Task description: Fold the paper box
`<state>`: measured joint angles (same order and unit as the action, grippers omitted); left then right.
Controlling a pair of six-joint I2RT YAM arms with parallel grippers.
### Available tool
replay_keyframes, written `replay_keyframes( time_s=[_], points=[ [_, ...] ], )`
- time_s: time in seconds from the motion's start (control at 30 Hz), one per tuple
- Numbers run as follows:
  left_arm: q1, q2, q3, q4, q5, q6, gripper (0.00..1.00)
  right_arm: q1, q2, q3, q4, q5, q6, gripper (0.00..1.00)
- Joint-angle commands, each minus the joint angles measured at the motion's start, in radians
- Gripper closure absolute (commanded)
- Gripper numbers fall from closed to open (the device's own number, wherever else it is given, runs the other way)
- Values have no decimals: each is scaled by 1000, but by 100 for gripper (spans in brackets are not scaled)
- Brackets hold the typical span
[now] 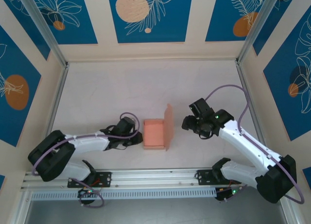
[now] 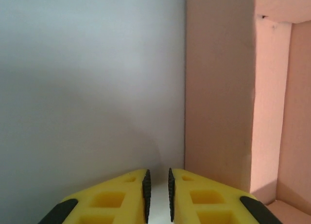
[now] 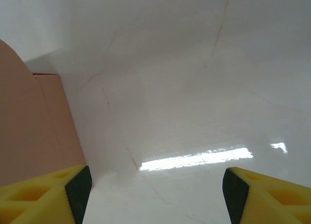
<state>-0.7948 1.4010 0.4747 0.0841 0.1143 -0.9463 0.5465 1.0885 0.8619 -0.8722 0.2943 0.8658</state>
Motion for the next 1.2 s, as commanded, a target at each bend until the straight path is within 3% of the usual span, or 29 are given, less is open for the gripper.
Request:
replay_keyframes(
  time_s=[0.0, 0.27, 0.47, 0.7, 0.8, 0.97, 1.17],
  points=[
    [-51, 88, 34, 162, -8, -82, 80, -43, 74, 18, 122, -90, -80, 27],
    [-63, 244, 115, 304, 9, -94, 80, -157, 324, 130, 325, -254, -244, 30],
    [-64, 266, 98, 392, -25, -136, 80, -187, 518, 308, 347, -325, -315, 32],
    [-21, -4, 59, 87, -185, 13, 71, -273, 577, 442, 225, -267, -374, 33],
    [55, -119, 78, -19, -208, 157, 67, -305, 526, 467, 128, -165, -361, 34],
    [267, -151, 172, -91, -55, 332, 67, -326, 307, 380, 0, 5, -241, 35],
    [295, 24, 423, -198, 87, 528, 67, -251, -102, 103, -107, 54, -7, 37]
  ],
)
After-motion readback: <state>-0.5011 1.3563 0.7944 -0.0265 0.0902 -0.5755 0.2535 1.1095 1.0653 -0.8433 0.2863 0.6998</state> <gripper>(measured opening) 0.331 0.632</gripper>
